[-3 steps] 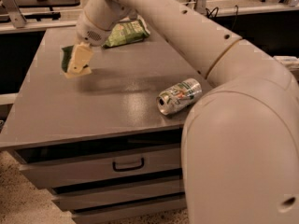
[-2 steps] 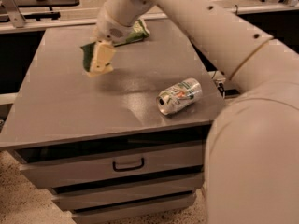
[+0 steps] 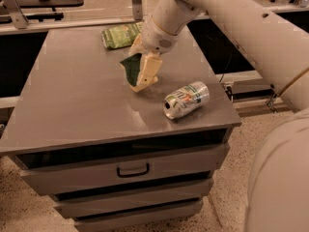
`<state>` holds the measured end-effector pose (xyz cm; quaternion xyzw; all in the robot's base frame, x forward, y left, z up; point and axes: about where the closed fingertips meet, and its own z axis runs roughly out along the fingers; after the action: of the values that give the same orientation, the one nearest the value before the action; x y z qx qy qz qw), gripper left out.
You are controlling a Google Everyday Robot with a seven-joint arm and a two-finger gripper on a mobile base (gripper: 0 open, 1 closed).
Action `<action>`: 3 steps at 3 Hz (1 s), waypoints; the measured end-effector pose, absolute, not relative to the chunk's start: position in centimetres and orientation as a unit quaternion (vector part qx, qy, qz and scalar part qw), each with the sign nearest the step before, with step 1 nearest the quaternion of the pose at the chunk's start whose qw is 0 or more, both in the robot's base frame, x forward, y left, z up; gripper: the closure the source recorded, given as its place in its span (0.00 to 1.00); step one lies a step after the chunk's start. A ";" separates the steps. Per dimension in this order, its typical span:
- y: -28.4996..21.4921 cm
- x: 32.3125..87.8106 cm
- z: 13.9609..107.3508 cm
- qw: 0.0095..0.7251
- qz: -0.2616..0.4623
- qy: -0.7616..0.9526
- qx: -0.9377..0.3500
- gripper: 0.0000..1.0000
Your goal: Move sponge near 7up can
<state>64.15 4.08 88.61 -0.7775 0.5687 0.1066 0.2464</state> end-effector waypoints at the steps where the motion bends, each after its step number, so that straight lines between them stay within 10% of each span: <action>1: 1.1 63.6 87.8 0.232 0.111 0.561 -0.787 1.00; 3: -1.6 63.2 86.5 0.193 0.127 0.562 -0.794 0.84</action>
Offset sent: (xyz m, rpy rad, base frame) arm -0.0176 -0.0752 -0.0232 -0.0742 0.0857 0.0836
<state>63.24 -1.60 86.49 -0.7942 0.5621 0.1266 0.1930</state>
